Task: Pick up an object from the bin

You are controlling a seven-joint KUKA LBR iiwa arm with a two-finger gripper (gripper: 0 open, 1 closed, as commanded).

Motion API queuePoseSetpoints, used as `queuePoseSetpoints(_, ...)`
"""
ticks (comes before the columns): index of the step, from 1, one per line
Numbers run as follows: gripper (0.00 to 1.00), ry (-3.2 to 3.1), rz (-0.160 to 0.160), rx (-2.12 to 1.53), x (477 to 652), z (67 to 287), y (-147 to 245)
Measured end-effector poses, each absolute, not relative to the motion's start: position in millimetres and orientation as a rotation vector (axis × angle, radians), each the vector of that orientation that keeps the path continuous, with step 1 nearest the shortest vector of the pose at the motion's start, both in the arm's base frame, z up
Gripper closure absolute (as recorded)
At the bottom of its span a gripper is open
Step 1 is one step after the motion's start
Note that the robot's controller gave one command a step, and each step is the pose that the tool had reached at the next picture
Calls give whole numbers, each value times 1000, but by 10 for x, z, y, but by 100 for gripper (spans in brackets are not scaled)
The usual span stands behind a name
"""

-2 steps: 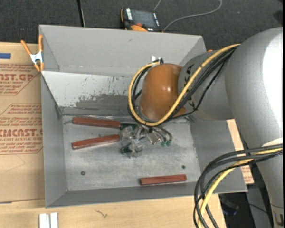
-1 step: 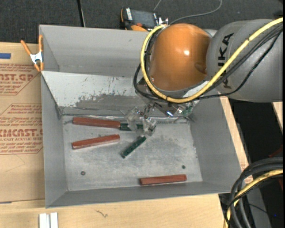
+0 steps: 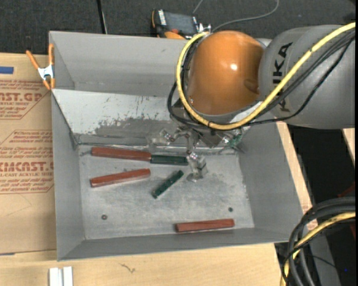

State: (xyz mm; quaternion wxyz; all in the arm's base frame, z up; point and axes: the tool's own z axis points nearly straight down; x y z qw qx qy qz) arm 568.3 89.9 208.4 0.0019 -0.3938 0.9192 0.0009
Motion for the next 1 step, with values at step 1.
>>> queuePoseSetpoints(1,0,3013,5,-900,5811,900,1151)
